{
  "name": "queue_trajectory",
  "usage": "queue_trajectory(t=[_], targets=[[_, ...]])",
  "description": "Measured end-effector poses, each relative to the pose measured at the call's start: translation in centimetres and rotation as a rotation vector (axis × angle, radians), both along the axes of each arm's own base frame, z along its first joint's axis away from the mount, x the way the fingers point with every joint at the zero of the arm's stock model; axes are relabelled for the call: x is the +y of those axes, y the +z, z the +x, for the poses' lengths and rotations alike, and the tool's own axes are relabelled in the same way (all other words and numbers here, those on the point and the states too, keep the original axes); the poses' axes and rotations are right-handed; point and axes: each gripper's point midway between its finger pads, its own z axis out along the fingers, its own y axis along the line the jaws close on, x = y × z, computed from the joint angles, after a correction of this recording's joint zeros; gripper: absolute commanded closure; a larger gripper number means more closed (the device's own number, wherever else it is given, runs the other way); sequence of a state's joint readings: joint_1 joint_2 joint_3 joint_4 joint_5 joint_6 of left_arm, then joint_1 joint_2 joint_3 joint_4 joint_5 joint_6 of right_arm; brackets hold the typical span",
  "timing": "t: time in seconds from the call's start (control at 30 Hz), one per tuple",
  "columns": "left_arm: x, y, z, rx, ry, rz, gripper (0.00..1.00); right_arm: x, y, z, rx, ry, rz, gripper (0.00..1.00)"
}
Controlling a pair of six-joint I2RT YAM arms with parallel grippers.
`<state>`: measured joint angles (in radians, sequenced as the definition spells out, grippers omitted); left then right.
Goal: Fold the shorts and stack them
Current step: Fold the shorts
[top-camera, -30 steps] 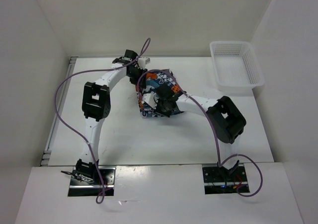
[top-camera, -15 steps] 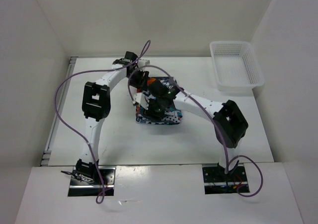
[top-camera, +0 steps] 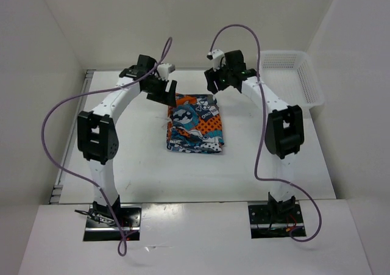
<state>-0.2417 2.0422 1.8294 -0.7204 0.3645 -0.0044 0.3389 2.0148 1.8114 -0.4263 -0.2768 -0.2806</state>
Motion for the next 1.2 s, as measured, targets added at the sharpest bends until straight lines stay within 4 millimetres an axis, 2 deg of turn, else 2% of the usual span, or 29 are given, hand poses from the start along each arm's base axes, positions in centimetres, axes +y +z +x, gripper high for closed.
queue_trajectory(t=[0.07,0.13,0.2,0.3,0.4,0.5,0.73,0.93,0.97,1.07,1.1,1.2], targets=[[-0.2,2.1,-1.6,-0.01,-0.021,-0.035,0.2,-1.1,-4.8,1.0,0.086,-0.035,-0.024,0.33],[-1.0,2.7,-3.0,-0.004,-0.05,-0.06,0.21,-1.5,-8.7,1.1,0.155,-0.044,-0.046,0.33],[-1.9,1.5,-4.6,0.042,-0.081,-0.06,0.21,-1.5,-12.0,0.7,0.225,-0.041,-0.061,0.33],[-2.6,-2.7,-7.1,0.166,-0.108,-0.022,0.17,-1.3,-14.3,0.5,0.282,-0.031,-0.057,0.33],[-2.3,-6.7,-9.0,0.281,-0.11,0.03,0.16,-0.7,-13.9,0.9,0.276,-0.015,-0.035,0.33],[-2.0,-8.2,-9.6,0.329,-0.105,0.044,0.16,-0.1,-12.8,1.3,0.257,0.002,-0.007,0.33],[-2.7,-8.3,-9.1,0.298,-0.118,0.043,0.12,0.3,-12.7,1.2,0.263,0.014,0.01,0.33],[-3.3,-8.2,-8.5,0.264,-0.126,0.036,0.13,0.3,-12.8,1.2,0.266,0.017,0.012,0.33],[-3.3,-8.1,-8.4,0.261,-0.127,0.032,0.15,0.3,-12.8,1.2,0.266,0.017,0.012,0.33],[-3.6,-8.0,-8.5,0.264,-0.136,0.016,0.29,0.3,-12.8,1.2,0.268,0.012,0.012,0.33],[-3.7,-8.0,-8.6,0.268,-0.137,0.007,0.44,0.2,-12.8,1.2,0.269,0.007,0.012,0.33],[-4.2,-8.0,-8.8,0.282,-0.153,-0.022,0.57,0.0,-12.9,1.4,0.267,-0.012,0.005,0.33]])
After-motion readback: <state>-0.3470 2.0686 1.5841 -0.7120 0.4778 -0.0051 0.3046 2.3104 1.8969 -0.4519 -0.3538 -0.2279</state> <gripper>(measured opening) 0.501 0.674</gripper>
